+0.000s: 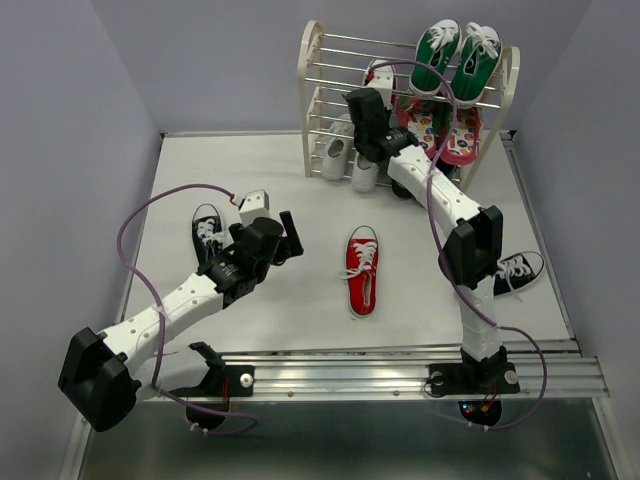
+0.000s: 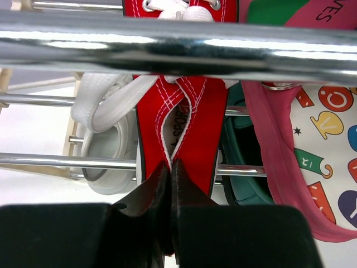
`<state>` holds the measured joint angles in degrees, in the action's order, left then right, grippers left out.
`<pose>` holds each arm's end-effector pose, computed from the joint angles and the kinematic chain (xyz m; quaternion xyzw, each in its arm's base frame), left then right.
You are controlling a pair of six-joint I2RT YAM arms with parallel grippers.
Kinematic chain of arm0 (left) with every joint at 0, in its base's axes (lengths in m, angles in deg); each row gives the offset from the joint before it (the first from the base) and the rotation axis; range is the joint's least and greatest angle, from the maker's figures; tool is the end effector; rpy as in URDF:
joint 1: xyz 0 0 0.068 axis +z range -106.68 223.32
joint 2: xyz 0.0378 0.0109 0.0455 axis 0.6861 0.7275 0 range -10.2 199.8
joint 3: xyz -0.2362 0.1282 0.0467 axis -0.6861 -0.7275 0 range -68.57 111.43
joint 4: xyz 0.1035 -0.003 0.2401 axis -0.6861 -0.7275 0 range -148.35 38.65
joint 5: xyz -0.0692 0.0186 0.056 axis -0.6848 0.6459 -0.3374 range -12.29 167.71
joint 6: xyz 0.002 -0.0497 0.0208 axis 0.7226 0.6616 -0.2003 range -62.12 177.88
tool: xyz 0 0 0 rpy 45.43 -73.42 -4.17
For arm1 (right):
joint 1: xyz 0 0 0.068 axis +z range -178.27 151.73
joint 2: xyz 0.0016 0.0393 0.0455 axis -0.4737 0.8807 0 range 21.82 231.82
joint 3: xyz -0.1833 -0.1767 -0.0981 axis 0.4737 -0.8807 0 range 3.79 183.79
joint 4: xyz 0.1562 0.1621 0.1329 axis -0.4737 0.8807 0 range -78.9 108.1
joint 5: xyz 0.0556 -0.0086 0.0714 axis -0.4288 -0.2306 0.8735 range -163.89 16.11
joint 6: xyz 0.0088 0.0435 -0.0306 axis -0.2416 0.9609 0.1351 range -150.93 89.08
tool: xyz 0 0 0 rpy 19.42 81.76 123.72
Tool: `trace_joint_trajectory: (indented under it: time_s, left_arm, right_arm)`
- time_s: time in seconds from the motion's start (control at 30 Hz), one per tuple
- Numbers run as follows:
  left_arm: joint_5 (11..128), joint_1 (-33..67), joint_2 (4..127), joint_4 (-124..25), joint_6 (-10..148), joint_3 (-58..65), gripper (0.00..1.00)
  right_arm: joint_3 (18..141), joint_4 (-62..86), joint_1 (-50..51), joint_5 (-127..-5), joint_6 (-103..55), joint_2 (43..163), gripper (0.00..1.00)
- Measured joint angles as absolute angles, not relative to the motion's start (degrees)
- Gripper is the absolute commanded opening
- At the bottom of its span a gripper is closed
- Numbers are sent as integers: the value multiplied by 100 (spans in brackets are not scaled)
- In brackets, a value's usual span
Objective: Place and organize the shoes onto the shoe shelf
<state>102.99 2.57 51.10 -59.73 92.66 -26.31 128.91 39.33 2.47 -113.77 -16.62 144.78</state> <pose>0.1907 -0.1443 0.2730 -0.0701 0.8387 -0.1626 0.5151 0.4390 0.2345 0.3597 0.0647 0.8151 -0.0766 0.5706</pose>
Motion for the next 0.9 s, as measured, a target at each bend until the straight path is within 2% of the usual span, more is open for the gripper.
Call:
trace_joint_trajectory:
  time_s: [0.17, 0.2, 0.3, 0.47, 0.63, 0.77, 0.9]
  left_arm:
    - [10299, 257, 5110, -5971, 9266, -2631, 99]
    - [10299, 257, 5110, -5973, 9266, -2631, 99]
    - [10299, 257, 5110, -5973, 9266, -2633, 99]
    - [10299, 257, 5110, -5973, 9268, -2631, 99]
    - [10301, 257, 5110, -5973, 9268, -2631, 99]
    - [10299, 257, 5110, -5975, 9271, -2631, 99]
    - [10262, 257, 5103, -5977, 9273, -2631, 99]
  right_arm:
    - [12891, 3874, 247, -11379, -1658, 14487, 15]
    - [12888, 3837, 247, -11381, -1658, 14487, 21]
    - [12888, 3631, 225, -11398, -1634, 14487, 28]
    - [12891, 3375, 179, -11457, -1572, 14487, 31]
    - [12891, 3325, 175, -11490, -1537, 14487, 49]
    - [12880, 3286, 177, -11479, -1461, 14484, 57]
    - [12689, 3231, 177, -11352, -1406, 14377, 77]
